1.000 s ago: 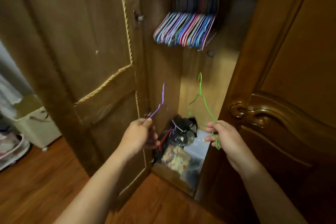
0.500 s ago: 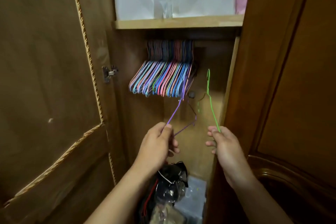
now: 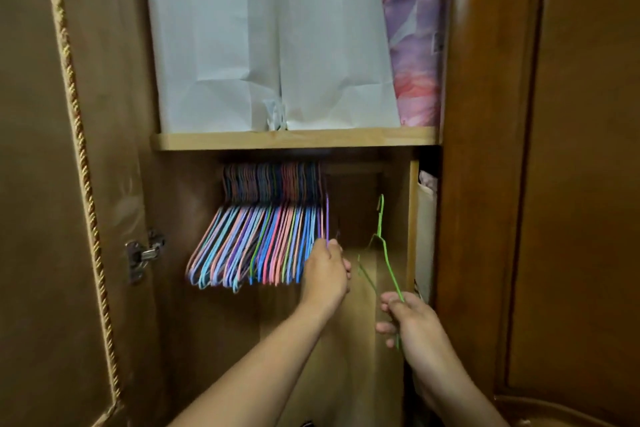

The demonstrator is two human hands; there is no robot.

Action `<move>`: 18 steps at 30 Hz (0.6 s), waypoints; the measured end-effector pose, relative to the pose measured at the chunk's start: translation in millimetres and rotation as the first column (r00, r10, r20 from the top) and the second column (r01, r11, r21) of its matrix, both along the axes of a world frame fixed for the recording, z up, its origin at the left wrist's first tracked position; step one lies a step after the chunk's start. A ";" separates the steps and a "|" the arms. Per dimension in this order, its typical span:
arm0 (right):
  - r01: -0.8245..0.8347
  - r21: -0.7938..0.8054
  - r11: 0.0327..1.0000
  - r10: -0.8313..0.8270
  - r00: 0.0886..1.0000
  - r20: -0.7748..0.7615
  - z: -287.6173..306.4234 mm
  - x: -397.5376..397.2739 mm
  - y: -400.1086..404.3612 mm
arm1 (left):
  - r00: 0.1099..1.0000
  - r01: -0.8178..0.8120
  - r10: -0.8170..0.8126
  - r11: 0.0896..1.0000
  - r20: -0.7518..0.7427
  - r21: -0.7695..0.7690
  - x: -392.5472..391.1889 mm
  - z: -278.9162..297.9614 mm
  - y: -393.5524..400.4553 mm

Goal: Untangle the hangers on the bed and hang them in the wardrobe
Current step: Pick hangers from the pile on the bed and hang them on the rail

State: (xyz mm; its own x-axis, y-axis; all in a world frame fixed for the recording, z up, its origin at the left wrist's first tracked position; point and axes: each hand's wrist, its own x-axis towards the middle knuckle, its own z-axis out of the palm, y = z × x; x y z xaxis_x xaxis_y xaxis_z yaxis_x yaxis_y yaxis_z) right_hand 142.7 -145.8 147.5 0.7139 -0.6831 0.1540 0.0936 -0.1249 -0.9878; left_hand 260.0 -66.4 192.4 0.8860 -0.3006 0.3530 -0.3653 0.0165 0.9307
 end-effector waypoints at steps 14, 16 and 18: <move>-0.010 0.059 0.998 0.013 0.999 -0.046 8.0 30.5 -5.8 | 0.990 0.046 -0.013 0.970 -0.140 0.239 72.5 23.4 -25.8; -0.013 0.059 0.998 0.016 0.999 -0.050 9.3 30.1 -6.8 | 0.991 0.043 -0.008 0.963 -0.131 0.266 75.2 19.2 -26.5; -0.019 0.039 0.999 0.021 0.998 -0.062 12.1 31.0 -6.7 | 0.997 0.027 0.002 0.940 -0.082 0.341 74.1 17.8 -23.6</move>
State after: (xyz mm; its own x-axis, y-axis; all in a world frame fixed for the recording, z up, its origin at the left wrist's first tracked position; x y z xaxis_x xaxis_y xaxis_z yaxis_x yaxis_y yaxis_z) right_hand 173.7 -152.5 159.6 0.7349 -0.6731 0.0827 0.0336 -0.0856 -0.9958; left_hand 334.1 -90.1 210.2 0.9024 -0.4019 0.1551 -0.2911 -0.3034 0.9073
